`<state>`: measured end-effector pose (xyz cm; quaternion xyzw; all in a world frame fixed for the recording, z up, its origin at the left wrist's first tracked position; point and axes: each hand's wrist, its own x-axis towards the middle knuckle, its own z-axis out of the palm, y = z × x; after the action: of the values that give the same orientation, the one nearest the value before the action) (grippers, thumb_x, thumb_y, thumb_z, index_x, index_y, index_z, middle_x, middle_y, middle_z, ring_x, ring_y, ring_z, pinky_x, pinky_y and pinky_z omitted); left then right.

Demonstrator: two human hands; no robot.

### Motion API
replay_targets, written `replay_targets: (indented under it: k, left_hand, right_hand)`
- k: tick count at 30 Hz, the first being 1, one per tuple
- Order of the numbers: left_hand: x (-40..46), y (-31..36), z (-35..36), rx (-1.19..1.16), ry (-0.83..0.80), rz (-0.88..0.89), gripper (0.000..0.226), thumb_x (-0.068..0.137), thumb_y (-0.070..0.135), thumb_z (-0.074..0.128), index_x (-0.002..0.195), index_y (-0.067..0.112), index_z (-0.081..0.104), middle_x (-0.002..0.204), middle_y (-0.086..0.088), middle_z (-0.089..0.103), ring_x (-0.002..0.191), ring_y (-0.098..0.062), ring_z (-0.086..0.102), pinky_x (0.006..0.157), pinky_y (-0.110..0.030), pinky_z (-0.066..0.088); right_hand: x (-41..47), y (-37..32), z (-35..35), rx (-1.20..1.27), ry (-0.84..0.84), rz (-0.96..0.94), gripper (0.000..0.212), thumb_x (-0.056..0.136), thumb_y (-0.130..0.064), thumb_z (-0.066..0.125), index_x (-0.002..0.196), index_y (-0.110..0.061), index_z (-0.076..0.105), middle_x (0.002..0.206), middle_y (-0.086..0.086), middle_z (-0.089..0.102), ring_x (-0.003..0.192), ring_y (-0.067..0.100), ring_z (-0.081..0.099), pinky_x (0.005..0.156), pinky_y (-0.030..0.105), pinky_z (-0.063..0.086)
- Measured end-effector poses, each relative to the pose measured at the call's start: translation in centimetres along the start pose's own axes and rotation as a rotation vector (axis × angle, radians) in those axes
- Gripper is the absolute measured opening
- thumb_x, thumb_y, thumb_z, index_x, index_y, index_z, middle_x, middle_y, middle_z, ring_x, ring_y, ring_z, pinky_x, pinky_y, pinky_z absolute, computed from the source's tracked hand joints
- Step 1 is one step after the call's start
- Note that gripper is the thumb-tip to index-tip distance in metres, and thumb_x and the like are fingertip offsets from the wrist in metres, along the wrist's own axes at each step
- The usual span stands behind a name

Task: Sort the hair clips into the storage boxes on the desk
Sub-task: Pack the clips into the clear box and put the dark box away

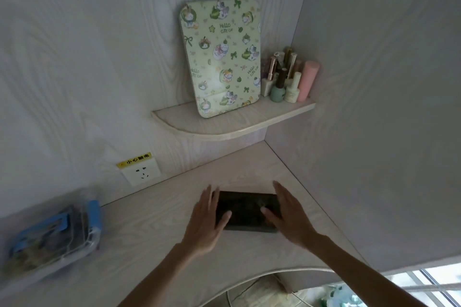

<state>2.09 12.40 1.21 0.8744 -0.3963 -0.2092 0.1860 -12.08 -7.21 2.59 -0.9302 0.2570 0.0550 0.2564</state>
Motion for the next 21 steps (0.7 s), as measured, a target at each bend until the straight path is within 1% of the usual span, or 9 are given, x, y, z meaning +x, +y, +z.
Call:
replay_targets:
  k: [1,3,5,7,9,13,15,18,21]
  left_hand:
    - [-0.3,-0.2,0.0,-0.177,0.03,-0.175,0.07,0.096,0.051,0.024,0.149,0.017,-0.007,0.157,-0.004,-0.014,0.146,-0.02,-0.006,0.118,-0.035,0.005]
    - [-0.4,-0.3,-0.6,-0.454,-0.05,-0.442,0.052,0.101,0.032,0.032,0.143,0.002,0.027,0.154,-0.015,0.023,0.141,-0.027,0.025,0.114,-0.035,0.023]
    - [-0.8,-0.1,-1.7,-0.691,-0.132,-0.557,0.024,0.099,0.021,0.039,0.106,0.007,0.057,0.13,-0.018,0.052,0.116,-0.029,0.053,0.099,-0.035,0.041]
    - [-1.7,-0.1,-2.9,-0.758,-0.137,-0.555,0.018,0.098,0.019,0.04,0.092,0.014,0.056,0.112,-0.015,0.06,0.094,-0.022,0.056,0.08,-0.028,0.043]
    - [-2.9,-0.7,-3.9,-0.762,-0.093,-0.535,0.017,0.098,0.021,0.04,0.089,0.019,0.053,0.101,-0.01,0.057,0.088,-0.019,0.054,0.074,-0.027,0.041]
    - [-8.1,-3.3,-8.9,-0.702,0.026,-0.544,0.019,0.093,0.033,0.051,0.075,0.027,0.053,0.097,-0.007,0.063,0.096,-0.026,0.067,0.09,-0.038,0.049]
    - [-11.3,-4.6,-12.1,-0.691,0.067,-0.545,0.014,0.091,0.033,0.056,0.084,0.024,0.063,0.098,-0.011,0.068,0.091,-0.024,0.07,0.087,-0.036,0.054]
    - [-15.5,-7.1,-17.0,-0.722,0.148,-0.605,0.03,0.091,0.027,0.057,0.112,0.006,0.063,0.106,-0.013,0.07,0.069,-0.008,0.067,0.064,-0.018,0.054]
    - [-19.1,-10.4,-21.1,-0.829,0.277,-0.703,0.026,0.091,0.018,0.057,0.108,-0.002,0.062,0.101,-0.016,0.067,0.07,-0.013,0.064,0.07,-0.023,0.052]
  right_hand:
    - [0.1,-0.1,-0.2,0.104,0.049,0.156,0.078,0.091,-0.053,0.044,0.149,-0.013,0.009,0.153,0.003,0.021,0.141,0.021,0.024,0.115,0.037,0.025]
    - [0.7,-0.3,-1.0,0.292,-0.1,0.478,0.062,0.094,-0.043,0.044,0.139,-0.002,0.031,0.135,0.015,0.048,0.111,0.025,0.055,0.096,0.035,0.046]
    - [1.0,-1.3,-1.3,0.452,-0.293,0.615,0.046,0.098,-0.035,0.04,0.128,-0.001,0.043,0.124,0.018,0.057,0.076,0.019,0.062,0.068,0.03,0.056]
    - [1.9,-2.6,-1.3,0.436,-0.317,0.589,0.038,0.098,-0.031,0.04,0.122,-0.002,0.047,0.114,0.018,0.06,0.063,0.014,0.059,0.053,0.023,0.052]
    - [2.4,-4.1,-1.5,0.425,-0.325,0.555,0.03,0.098,-0.029,0.043,0.109,-0.002,0.051,0.101,0.017,0.06,0.06,0.014,0.059,0.051,0.022,0.054]
    - [3.0,-10.0,-2.6,0.423,-0.361,0.432,0.03,0.096,-0.027,0.047,0.106,0.0,0.054,0.097,0.015,0.06,0.062,0.015,0.06,0.05,0.02,0.052]
    - [2.9,-13.7,-3.2,0.411,-0.368,0.318,0.03,0.095,-0.029,0.049,0.104,-0.001,0.057,0.095,0.014,0.062,0.065,0.015,0.061,0.056,0.02,0.052]
    - [3.1,-20.0,-3.7,0.39,-0.383,0.142,0.029,0.093,-0.032,0.052,0.094,-0.004,0.062,0.089,0.012,0.064,0.07,0.017,0.063,0.064,0.02,0.053]
    - [3.7,-26.5,-2.5,0.393,-0.403,0.01,0.032,0.092,-0.031,0.053,0.095,-0.002,0.065,0.081,0.01,0.066,0.069,0.017,0.064,0.065,0.021,0.053]
